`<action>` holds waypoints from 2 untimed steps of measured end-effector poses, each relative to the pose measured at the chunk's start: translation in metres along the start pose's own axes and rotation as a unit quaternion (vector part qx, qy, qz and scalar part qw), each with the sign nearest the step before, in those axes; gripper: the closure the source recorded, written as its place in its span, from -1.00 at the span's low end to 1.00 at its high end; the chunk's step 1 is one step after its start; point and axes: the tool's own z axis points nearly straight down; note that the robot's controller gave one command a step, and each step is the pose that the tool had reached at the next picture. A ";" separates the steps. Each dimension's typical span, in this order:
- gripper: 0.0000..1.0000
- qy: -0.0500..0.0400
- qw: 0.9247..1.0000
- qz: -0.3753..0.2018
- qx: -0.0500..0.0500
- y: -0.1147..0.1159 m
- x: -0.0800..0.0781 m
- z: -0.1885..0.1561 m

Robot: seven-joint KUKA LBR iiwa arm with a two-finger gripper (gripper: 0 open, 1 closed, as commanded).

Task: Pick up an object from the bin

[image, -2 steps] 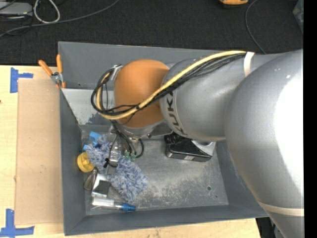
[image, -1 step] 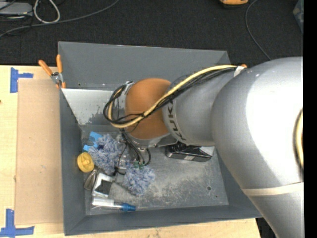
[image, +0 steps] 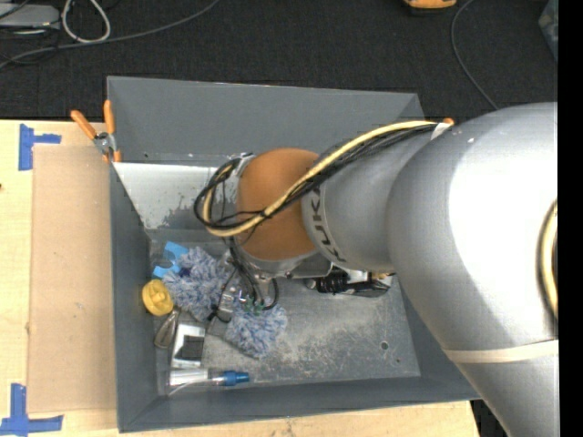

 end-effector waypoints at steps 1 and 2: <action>-1.00 0.000 0.999 -0.051 0.001 0.005 -0.006 0.001; 1.00 0.001 1.000 -0.003 0.000 0.000 0.000 0.001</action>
Offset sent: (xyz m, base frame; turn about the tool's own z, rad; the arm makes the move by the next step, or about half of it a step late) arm 0.0001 0.0007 -0.0005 -0.0083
